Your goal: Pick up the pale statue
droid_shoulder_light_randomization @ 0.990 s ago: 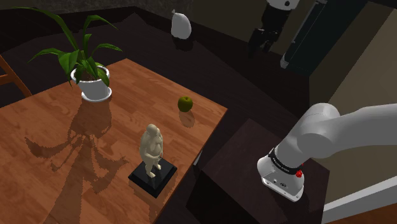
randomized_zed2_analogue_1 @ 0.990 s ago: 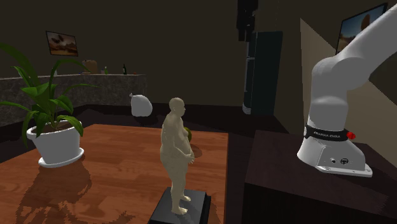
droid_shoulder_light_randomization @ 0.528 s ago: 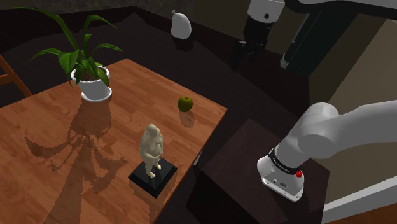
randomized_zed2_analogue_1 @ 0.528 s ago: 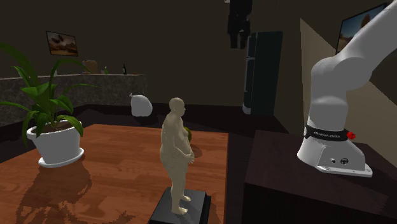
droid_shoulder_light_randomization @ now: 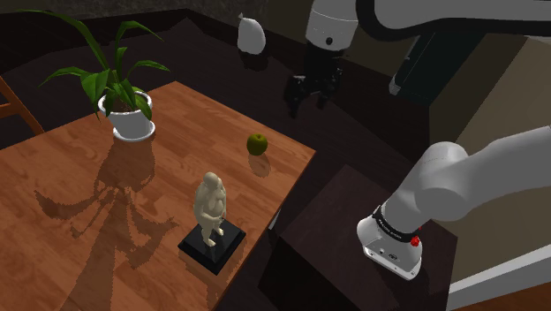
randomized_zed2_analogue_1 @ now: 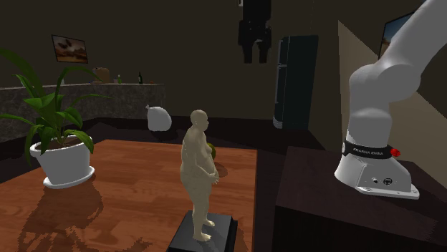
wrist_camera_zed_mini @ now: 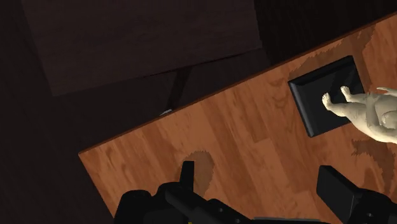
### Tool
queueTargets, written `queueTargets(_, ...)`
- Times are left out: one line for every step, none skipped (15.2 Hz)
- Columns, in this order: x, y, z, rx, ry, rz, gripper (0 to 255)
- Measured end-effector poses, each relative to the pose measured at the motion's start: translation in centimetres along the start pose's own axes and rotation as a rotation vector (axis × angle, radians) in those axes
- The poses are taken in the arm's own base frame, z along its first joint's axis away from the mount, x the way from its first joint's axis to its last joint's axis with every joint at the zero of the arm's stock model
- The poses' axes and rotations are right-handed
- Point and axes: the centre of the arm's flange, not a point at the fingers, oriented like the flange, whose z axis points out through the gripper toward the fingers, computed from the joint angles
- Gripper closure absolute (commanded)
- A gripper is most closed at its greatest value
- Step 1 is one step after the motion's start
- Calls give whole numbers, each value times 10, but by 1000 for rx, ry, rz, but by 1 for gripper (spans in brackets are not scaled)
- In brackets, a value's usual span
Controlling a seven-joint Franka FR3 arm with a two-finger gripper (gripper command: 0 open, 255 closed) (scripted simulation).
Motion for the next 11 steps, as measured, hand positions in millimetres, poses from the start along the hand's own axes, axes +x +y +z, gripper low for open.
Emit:
queueTargets(0,-13,4,2,-3,6,0)
queueTargets(0,-24,8,5,-6,13,0)
queueTargets(-1,-37,15,7,-9,19,0)
queueTargets(3,-48,16,9,-12,25,0)
queueTargets(3,-59,21,12,-14,31,0)
queueTargets(0,-73,25,14,-17,37,0)
queueTargets(1,-84,27,16,-19,43,0)
queueTargets(3,-97,28,19,-22,49,0)
queueTargets(3,-111,33,21,-25,55,0)
queueTargets(3,-123,35,24,-28,62,0)
queueTargets(0,-135,39,26,-31,68,0)
